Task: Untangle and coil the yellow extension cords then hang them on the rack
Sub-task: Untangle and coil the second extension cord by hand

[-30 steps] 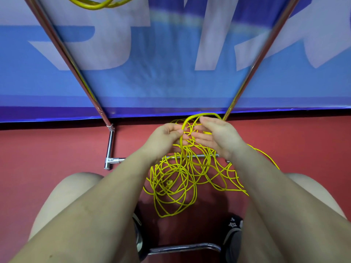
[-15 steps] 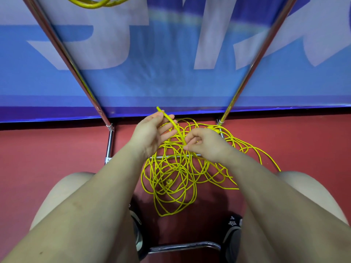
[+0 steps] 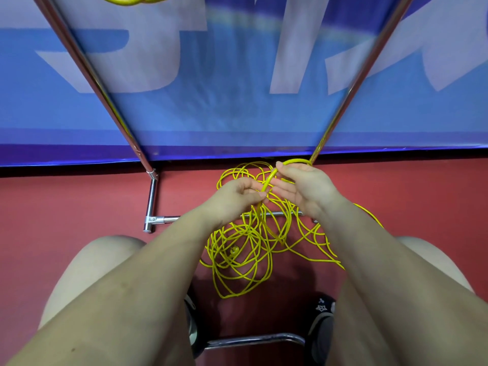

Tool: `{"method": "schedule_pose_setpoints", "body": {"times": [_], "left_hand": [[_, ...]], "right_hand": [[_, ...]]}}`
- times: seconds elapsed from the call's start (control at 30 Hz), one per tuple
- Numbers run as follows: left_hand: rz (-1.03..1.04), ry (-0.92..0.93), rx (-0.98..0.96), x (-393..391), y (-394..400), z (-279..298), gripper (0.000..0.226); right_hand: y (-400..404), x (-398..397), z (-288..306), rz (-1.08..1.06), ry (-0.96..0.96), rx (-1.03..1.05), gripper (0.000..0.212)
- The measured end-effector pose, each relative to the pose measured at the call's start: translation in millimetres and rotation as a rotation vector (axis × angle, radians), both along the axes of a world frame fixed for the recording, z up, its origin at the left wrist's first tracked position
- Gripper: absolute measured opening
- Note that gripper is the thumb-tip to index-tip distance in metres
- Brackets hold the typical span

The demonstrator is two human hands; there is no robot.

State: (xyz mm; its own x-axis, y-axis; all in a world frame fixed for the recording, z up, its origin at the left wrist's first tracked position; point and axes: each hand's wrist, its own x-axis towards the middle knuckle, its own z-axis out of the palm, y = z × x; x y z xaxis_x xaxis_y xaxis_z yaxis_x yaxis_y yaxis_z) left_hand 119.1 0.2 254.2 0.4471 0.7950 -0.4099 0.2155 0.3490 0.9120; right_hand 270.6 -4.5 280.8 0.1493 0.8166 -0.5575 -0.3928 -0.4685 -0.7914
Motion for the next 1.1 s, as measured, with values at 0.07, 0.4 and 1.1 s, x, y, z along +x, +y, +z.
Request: {"method": "schedule_pose_setpoints", "body": {"times": [0.07,0.4,1.1], "left_hand": [[0.065,-0.042,-0.003,0.3,0.3,1.8,0.009],[0.505,-0.248,-0.125,-12.1,16.4,12.8,0.010],[-0.029,0.004,-0.087,5.0,-3.6,-2.7,0.019]], "right_hand": [[0.1,-0.1,2.0,0.032,-0.015,0.030,0.008],[-12.0,-3.3,-19.6,0.816,-0.926,0.163,0.024],[0.6,-0.1,3.1,-0.004,0.054,0.024,0.007]]}}
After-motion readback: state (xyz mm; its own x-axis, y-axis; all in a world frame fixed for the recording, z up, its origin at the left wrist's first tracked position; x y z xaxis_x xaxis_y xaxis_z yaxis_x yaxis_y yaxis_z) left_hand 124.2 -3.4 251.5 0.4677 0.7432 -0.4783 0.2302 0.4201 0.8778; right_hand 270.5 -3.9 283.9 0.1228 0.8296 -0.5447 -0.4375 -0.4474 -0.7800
